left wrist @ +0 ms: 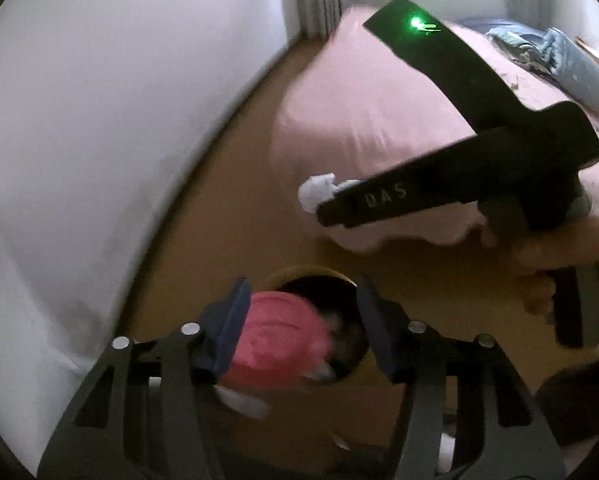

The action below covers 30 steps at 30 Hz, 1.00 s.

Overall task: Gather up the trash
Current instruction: 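Carry the lid and tissue over the black bin and open both grippers, then swing both grippers back toward the table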

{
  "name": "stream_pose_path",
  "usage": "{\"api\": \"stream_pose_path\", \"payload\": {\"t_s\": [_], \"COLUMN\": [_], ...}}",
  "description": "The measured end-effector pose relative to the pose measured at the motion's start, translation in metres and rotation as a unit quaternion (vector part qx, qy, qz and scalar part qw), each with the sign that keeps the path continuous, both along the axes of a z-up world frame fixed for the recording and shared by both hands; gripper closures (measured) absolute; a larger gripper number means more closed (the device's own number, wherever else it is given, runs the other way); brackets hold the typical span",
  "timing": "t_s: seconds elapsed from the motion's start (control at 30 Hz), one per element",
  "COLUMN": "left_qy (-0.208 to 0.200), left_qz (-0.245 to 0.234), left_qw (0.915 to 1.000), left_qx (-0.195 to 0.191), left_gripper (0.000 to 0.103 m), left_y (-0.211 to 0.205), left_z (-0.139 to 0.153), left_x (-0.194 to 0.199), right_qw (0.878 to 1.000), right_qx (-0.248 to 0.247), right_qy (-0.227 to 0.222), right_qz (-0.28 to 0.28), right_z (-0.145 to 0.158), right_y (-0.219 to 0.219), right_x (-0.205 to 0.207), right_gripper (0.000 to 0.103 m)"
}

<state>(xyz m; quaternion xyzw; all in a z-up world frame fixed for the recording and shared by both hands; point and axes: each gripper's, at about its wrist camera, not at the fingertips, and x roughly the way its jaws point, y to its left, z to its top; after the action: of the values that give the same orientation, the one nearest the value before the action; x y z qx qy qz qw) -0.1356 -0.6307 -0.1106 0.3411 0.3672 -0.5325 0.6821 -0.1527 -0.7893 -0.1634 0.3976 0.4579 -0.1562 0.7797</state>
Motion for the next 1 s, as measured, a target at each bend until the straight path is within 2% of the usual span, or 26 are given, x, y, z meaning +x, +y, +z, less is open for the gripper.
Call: {"api": "stream_pose_path", "payload": {"t_s": [0.03,0.07,0.13,0.23,0.4,0.5,0.53,0.6,0.63,0.67,0.7,0.87,0.93,1.0], "left_qy": [0.012,0.019,0.04,0.067,0.104,0.112,0.113,0.12,0.112,0.092,0.081,0.099,0.1,0.1], "left_qz": [-0.001,-0.006,-0.013,0.009,0.05,0.072,0.076,0.079,0.082,0.087,0.084,0.066,0.054,0.03], "left_qw": [0.9999,0.9996,0.9986,0.9968,0.99,0.9866,0.9858,0.9845,0.9857,0.9886,0.9903,0.989,0.9899,0.992], "left_qx": [0.009,0.019,0.032,0.043,0.08,0.095,0.098,0.1,0.096,0.082,0.075,0.088,0.086,0.07], "left_gripper": [0.053,0.065,0.083,0.102,0.103,0.101,0.095,0.053,0.017,0.013,0.013,0.013,0.013,0.013], "left_y": [-0.004,-0.009,-0.017,-0.026,-0.026,-0.025,-0.023,-0.023,-0.024,-0.021,-0.021,-0.022,-0.023,-0.024], "left_z": [-0.01,-0.022,-0.039,-0.067,-0.115,-0.137,-0.138,-0.14,-0.137,-0.132,-0.131,-0.133,-0.125,-0.103], "left_x": [-0.002,-0.006,-0.009,0.002,0.037,0.048,0.053,0.053,0.052,0.051,0.05,0.043,0.037,0.025], "right_qw": [1.0,1.0,0.999,0.999,0.998,0.996,0.996,0.992,0.99,0.989,0.988,0.987,0.99,0.992], "right_qx": [0.014,0.021,0.027,0.031,0.043,0.056,0.063,0.099,0.114,0.126,0.132,0.13,0.086,0.018], "right_qy": [0.005,0.011,0.01,0.015,0.044,0.058,0.061,0.063,0.059,0.055,0.055,0.048,0.033,0.026], "right_qz": [-0.003,-0.009,-0.017,-0.02,-0.015,-0.023,-0.03,-0.048,-0.055,-0.059,-0.059,-0.086,-0.104,-0.125], "right_z": [-0.01,-0.018,-0.023,-0.029,-0.055,-0.07,-0.074,-0.085,-0.088,-0.09,-0.092,-0.08,-0.051,-0.014], "right_y": [-0.004,-0.009,-0.015,-0.022,-0.023,-0.026,-0.025,-0.029,-0.03,-0.03,-0.029,-0.036,-0.047,-0.056], "right_x": [-0.002,-0.006,-0.009,-0.013,-0.003,-0.001,0.0,-0.004,-0.005,-0.005,-0.005,-0.011,-0.02,-0.032], "right_gripper": [0.059,0.059,0.059,0.059,0.059,0.058,0.055,0.024,0.021,0.021,0.021,0.02,0.02,0.017]}}
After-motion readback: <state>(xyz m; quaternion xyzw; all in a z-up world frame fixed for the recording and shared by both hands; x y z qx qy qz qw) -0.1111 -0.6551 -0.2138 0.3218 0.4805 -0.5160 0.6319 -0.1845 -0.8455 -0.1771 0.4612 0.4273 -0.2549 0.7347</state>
